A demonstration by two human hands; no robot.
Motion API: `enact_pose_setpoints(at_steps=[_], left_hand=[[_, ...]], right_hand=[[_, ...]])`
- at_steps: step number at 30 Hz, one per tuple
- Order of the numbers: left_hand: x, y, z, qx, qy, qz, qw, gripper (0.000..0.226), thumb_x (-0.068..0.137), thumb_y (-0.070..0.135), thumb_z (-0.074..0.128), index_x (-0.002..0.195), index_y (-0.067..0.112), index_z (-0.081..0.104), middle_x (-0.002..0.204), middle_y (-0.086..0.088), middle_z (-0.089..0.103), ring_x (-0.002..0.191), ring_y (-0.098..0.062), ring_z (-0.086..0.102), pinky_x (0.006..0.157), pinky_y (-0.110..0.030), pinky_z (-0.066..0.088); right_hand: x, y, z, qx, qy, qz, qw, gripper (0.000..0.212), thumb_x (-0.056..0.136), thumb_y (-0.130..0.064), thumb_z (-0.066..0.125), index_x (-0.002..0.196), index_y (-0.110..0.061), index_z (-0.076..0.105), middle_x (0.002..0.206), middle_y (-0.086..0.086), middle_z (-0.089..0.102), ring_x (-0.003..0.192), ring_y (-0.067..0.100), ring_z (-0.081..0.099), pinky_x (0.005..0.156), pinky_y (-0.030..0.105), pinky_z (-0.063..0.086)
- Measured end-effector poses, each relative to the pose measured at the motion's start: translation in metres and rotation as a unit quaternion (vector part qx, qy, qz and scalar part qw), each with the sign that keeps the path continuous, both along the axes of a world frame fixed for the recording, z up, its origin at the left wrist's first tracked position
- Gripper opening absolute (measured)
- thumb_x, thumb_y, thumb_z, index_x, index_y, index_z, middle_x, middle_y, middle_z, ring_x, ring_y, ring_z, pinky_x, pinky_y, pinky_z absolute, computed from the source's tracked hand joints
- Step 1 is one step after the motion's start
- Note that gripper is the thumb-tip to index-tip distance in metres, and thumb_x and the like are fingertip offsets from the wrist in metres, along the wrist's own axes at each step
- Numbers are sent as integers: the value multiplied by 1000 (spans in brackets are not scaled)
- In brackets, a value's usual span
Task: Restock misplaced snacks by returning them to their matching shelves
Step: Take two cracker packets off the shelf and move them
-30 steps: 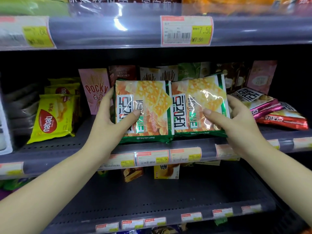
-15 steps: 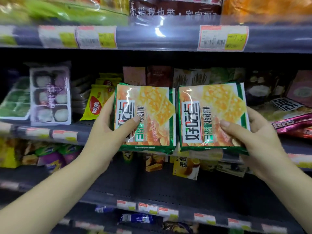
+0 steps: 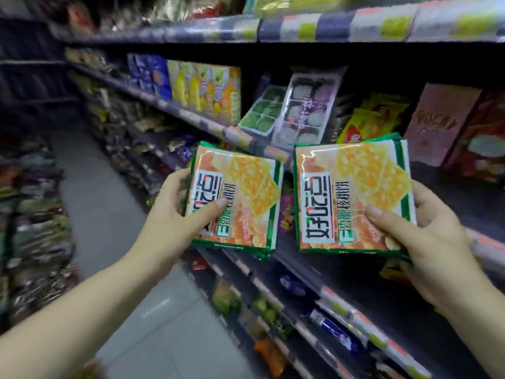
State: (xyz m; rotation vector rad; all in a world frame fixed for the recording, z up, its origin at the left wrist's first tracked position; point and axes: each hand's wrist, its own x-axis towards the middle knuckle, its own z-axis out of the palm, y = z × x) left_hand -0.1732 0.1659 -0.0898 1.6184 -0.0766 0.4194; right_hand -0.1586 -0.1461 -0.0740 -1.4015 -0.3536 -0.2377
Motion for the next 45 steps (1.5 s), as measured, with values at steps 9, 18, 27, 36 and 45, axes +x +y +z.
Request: enact_pose_setpoints(at_steps=[9, 18, 27, 36, 45], left_hand=[[-6, 148, -15, -75, 72, 133, 986, 65, 51, 21, 93, 108, 28, 64, 96, 4, 77, 76, -18, 73, 68, -42, 59], [27, 324, -19, -144, 106, 181, 967, 35, 60, 2, 80, 91, 12, 68, 77, -2, 75, 55, -10, 67, 55, -22, 56], [87, 457, -31, -238, 43, 250, 938, 45, 64, 27, 77, 105, 10, 68, 91, -13, 77, 71, -23, 74, 61, -37, 61], [205, 536, -50, -109, 101, 281, 948, 29, 90, 42, 62, 113, 24, 63, 104, 1, 76, 96, -22, 72, 83, -43, 56], [322, 649, -35, -110, 117, 335, 928, 31, 88, 48, 62, 109, 26, 61, 99, 0, 77, 86, -21, 75, 75, -40, 58]], right_hand=[[79, 168, -20, -20, 40, 148, 988, 59, 64, -20, 77, 120, -16, 60, 114, 10, 72, 96, 26, 71, 73, 32, 59], [153, 364, -22, -8, 55, 244, 968, 52, 63, -22, 78, 113, -17, 64, 108, 9, 74, 89, 21, 73, 68, 27, 58], [225, 500, -31, -1, 82, 283, 956, 54, 64, -15, 76, 116, -12, 62, 105, 12, 75, 85, 25, 74, 64, 29, 59], [337, 600, -47, -18, 76, 325, 943, 57, 60, -26, 82, 114, -21, 65, 105, 10, 75, 87, 28, 74, 66, 31, 59], [477, 710, -41, -8, 107, 354, 929, 48, 61, -20, 78, 108, -20, 69, 102, 15, 75, 83, 31, 75, 63, 32, 59]])
